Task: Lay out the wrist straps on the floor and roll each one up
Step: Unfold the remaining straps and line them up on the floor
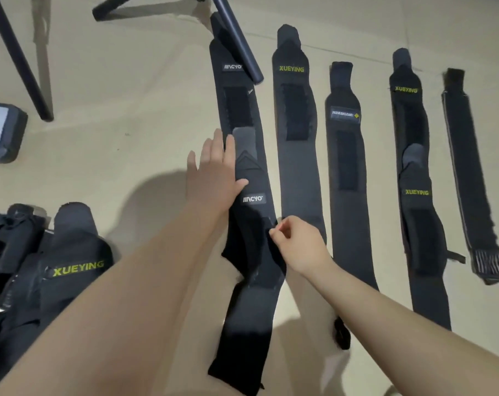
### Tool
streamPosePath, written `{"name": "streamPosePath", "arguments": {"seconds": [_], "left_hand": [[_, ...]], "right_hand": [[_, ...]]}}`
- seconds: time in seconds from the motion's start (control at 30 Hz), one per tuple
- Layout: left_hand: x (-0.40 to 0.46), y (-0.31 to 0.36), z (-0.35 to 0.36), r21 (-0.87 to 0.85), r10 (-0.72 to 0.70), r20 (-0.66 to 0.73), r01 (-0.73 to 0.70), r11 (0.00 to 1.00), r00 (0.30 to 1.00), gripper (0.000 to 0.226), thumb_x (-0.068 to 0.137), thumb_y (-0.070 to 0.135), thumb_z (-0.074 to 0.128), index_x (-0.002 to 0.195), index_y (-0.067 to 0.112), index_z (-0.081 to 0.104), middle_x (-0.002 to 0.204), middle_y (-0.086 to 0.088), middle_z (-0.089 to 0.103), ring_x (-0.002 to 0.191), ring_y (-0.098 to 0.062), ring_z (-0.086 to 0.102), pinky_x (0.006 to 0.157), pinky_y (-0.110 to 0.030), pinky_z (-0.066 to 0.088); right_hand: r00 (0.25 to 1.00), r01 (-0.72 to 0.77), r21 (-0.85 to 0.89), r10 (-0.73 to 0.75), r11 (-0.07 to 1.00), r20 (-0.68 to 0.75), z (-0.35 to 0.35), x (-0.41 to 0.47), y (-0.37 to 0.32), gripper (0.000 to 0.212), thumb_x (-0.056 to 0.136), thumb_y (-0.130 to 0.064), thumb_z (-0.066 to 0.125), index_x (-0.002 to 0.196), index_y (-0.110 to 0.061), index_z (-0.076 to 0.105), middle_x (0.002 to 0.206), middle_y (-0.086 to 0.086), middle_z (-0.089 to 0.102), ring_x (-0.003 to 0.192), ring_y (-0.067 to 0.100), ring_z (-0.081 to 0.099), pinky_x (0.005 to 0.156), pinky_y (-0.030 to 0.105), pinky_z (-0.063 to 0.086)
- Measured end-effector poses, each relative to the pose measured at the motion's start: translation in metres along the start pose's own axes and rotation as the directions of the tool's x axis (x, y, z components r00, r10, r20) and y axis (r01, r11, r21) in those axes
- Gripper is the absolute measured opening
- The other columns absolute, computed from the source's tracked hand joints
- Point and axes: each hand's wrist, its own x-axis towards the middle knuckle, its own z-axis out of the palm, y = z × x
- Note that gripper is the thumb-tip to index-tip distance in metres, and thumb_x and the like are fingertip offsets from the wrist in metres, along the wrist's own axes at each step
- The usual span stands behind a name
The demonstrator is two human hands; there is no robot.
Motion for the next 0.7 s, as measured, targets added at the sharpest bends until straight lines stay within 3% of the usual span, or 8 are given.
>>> {"name": "streamPosePath", "arguments": {"seconds": [0.07, 0.13, 0.2, 0.3, 0.37, 0.43, 0.57, 0.7], "left_hand": [[-0.029, 0.011, -0.005, -0.144, 0.175, -0.181, -0.202, 0.969, 0.968, 0.059, 0.088, 0.030, 0.057, 0.139, 0.007, 0.040, 0.144, -0.019, 0.038, 0.126, -0.035, 0.043, 0.099, -0.045, 0.040], [-0.067, 0.021, -0.006, -0.270, 0.194, -0.243, -0.258, 0.928, 0.950, 0.039, 0.088, 0.025, 0.054, 0.122, 0.007, 0.056, 0.125, -0.017, 0.051, 0.103, -0.035, 0.055, 0.084, -0.041, 0.047], [-0.100, 0.023, -0.004, -0.440, 0.012, -0.033, -0.025, 0.898, 0.999, 0.037, 0.095, 0.030, 0.049, 0.127, 0.011, 0.052, 0.126, -0.011, 0.045, 0.103, -0.028, 0.053, 0.087, -0.037, 0.044], [-0.131, 0.019, 0.002, -0.591, -0.243, 0.227, 0.332, 0.735, 0.943, 0.048, 0.097, 0.036, 0.044, 0.138, 0.012, 0.039, 0.137, -0.006, 0.040, 0.116, -0.022, 0.050, 0.094, -0.029, 0.036], [-0.138, 0.019, 0.007, -0.643, -0.268, 0.289, 0.394, 0.657, 0.919, 0.047, 0.098, 0.035, 0.044, 0.138, 0.010, 0.039, 0.135, -0.004, 0.048, 0.120, -0.019, 0.049, 0.092, -0.025, 0.035], [-0.139, 0.022, 0.013, -0.660, -0.251, 0.337, 0.418, 0.625, 0.907, 0.040, 0.097, 0.033, 0.046, 0.131, 0.012, 0.046, 0.120, 0.000, 0.057, 0.110, -0.016, 0.054, 0.083, -0.022, 0.036], [-0.138, 0.021, 0.025, -0.702, -0.280, 0.391, 0.481, 0.526, 0.877, 0.049, 0.094, 0.031, 0.055, 0.135, 0.012, 0.038, 0.129, -0.007, 0.055, 0.116, -0.023, 0.053, 0.093, -0.032, 0.044], [-0.146, 0.021, 0.031, -0.430, -0.130, 0.108, 0.164, 0.888, 0.986, 0.061, 0.092, 0.026, 0.057, 0.145, 0.017, 0.028, 0.141, -0.013, 0.036, 0.125, -0.028, 0.041, 0.102, -0.036, 0.037]], "right_hand": [[1.000, 0.000, -0.014, 0.000, 1.000, -0.021, 0.011, -0.018, 0.008, 0.018, 0.095, -0.030, 0.050, 0.093, -0.013, 0.055, 0.088, 0.000, 0.057, 0.084, 0.019, 0.052, 0.069, 0.027, 0.035], [0.999, -0.036, 0.020, 0.037, 0.999, -0.032, 0.021, -0.029, 0.017, 0.021, 0.095, -0.031, 0.050, 0.091, -0.010, 0.052, 0.087, 0.002, 0.055, 0.082, 0.021, 0.049, 0.066, 0.028, 0.033], [0.995, -0.093, 0.095, 0.095, 0.991, -0.012, 0.028, -0.037, 0.022, 0.022, 0.095, -0.029, 0.051, 0.086, -0.009, 0.048, 0.085, 0.004, 0.055, 0.079, 0.022, 0.048, 0.064, 0.029, 0.031], [0.979, -0.203, 0.425, 0.193, 0.882, 0.067, 0.034, -0.047, 0.024, 0.015, 0.093, -0.026, 0.056, 0.089, -0.013, 0.048, 0.081, 0.000, 0.053, 0.076, 0.018, 0.050, 0.066, 0.027, 0.036], [0.978, -0.206, 0.555, 0.191, 0.806, 0.086, 0.034, -0.051, 0.021, 0.015, 0.092, -0.020, 0.057, 0.082, -0.015, 0.048, 0.074, -0.001, 0.048, 0.070, 0.015, 0.046, 0.064, 0.024, 0.037], [0.991, -0.135, 0.543, 0.109, 0.829, 0.078, 0.037, -0.053, 0.020, 0.003, 0.094, -0.017, 0.054, 0.097, -0.015, 0.055, 0.083, 0.001, 0.054, 0.079, 0.016, 0.053, 0.075, 0.025, 0.045], [0.997, -0.015, 0.344, -0.012, 0.939, 0.078, 0.040, -0.053, 0.019, 0.042, 0.098, -0.015, 0.048, 0.139, -0.015, 0.040, 0.099, 0.008, 0.058, 0.097, 0.022, 0.055, 0.094, 0.032, 0.045], [0.988, -0.141, 0.481, 0.097, 0.865, 0.117, 0.039, -0.050, 0.023, 0.019, 0.096, -0.011, 0.045, 0.114, -0.015, 0.049, 0.083, 0.006, 0.062, 0.083, 0.024, 0.053, 0.075, 0.036, 0.046]]}}
